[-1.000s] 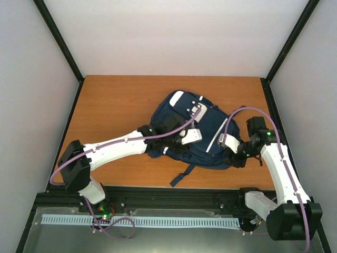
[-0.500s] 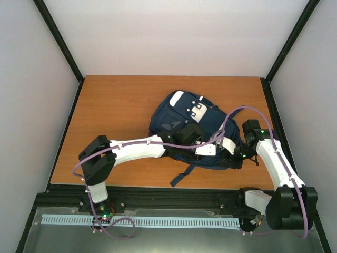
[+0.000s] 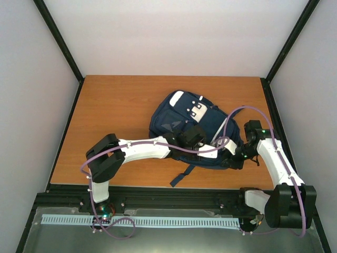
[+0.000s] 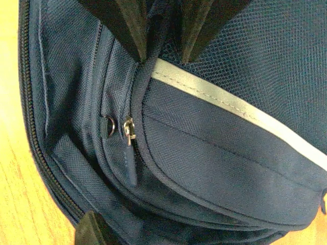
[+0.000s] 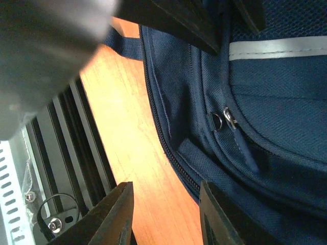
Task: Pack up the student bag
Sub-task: Zip the student bag at the center of the board.
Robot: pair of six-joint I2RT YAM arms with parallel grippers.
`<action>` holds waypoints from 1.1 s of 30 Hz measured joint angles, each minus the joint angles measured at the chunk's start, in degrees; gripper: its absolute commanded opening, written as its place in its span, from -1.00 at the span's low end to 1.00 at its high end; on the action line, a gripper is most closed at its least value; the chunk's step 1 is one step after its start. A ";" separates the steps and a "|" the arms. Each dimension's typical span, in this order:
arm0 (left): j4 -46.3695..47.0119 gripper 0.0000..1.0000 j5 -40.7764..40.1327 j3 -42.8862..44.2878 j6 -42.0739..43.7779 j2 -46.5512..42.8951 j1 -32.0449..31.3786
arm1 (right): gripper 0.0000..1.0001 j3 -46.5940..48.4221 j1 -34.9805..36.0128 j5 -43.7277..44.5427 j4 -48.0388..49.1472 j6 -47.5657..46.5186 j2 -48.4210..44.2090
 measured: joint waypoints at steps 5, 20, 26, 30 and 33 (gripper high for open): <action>2.56 -0.97 -1.55 -0.74 -0.02 0.09 -0.35 | -0.33 -0.22 -0.87 -1.38 0.92 -0.87 0.94; 9.86 -0.98 -1.42 -3.52 -9.68 -0.59 -0.44 | -0.38 -1.16 -1.01 -1.05 10.73 2.32 1.95; 11.52 -0.99 -1.22 -4.72 -12.00 -0.63 -0.44 | -0.33 -2.95 -1.07 0.55 14.56 3.30 1.95; 11.96 -0.98 -1.16 -5.14 -12.61 -0.81 -0.44 | -0.31 -3.87 -1.09 1.01 16.72 4.00 1.97; 12.35 -0.99 -1.18 -5.42 -13.20 -1.36 -0.44 | -0.34 -4.44 -1.09 1.36 18.14 4.22 2.19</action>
